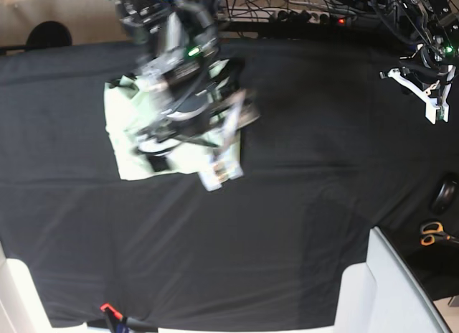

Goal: Fold the T-shirt properly

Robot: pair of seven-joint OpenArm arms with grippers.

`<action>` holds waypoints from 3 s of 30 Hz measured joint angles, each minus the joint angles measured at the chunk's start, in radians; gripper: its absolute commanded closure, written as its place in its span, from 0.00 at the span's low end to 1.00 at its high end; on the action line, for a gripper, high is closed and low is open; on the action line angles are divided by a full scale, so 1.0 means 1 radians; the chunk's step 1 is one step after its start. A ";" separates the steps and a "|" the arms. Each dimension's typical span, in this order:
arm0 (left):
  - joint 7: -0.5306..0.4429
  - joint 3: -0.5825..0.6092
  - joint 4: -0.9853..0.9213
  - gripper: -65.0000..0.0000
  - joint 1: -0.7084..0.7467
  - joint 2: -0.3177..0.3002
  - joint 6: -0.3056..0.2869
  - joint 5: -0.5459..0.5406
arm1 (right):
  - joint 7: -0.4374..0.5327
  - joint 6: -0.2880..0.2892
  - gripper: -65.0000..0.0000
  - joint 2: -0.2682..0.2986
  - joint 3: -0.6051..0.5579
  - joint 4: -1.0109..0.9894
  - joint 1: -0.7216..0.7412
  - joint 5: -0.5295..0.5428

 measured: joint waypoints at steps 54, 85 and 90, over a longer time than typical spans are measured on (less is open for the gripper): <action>0.388 0.469 -0.517 0.51 -0.364 0.205 -0.003 -0.789 | 0.360 0.004 0.98 0.032 0.629 -0.164 -0.267 0.123; 0.267 0.585 -0.599 0.52 -0.412 0.204 0.129 -0.650 | 0.361 0.004 0.98 0.031 0.629 -0.164 -0.266 0.124; 0.266 0.639 -0.637 0.52 -0.433 0.201 0.129 -0.644 | 0.362 0.004 0.98 0.032 0.629 -0.164 -0.267 0.123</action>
